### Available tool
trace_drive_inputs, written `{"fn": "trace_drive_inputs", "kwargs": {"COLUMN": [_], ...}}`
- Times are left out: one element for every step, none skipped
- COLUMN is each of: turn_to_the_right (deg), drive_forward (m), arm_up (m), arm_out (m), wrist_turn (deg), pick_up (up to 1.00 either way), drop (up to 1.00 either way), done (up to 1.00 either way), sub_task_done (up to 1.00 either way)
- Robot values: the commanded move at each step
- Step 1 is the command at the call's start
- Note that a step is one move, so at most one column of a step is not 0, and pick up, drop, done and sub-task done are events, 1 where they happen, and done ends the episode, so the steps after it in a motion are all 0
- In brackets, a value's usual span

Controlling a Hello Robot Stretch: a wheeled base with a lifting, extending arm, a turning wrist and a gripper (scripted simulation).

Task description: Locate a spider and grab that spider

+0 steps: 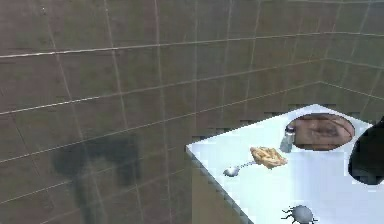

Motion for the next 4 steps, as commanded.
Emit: {"fn": "trace_drive_inputs", "kwargs": {"turn_to_the_right": [-45.0,-9.0,0.0,0.0], "drive_forward": [0.00,0.00,0.00,0.00], "arm_up": [0.00,0.00,0.50,0.38], "arm_out": [0.00,0.00,0.00,0.00], "wrist_turn": [0.0,0.0,0.0,0.0], "pick_up": [0.00,0.00,0.00,0.00], "drop": [0.00,0.00,0.00,0.00], "done": [0.00,0.00,0.00,0.00], "sub_task_done": [0.00,0.00,0.00,0.00]}}
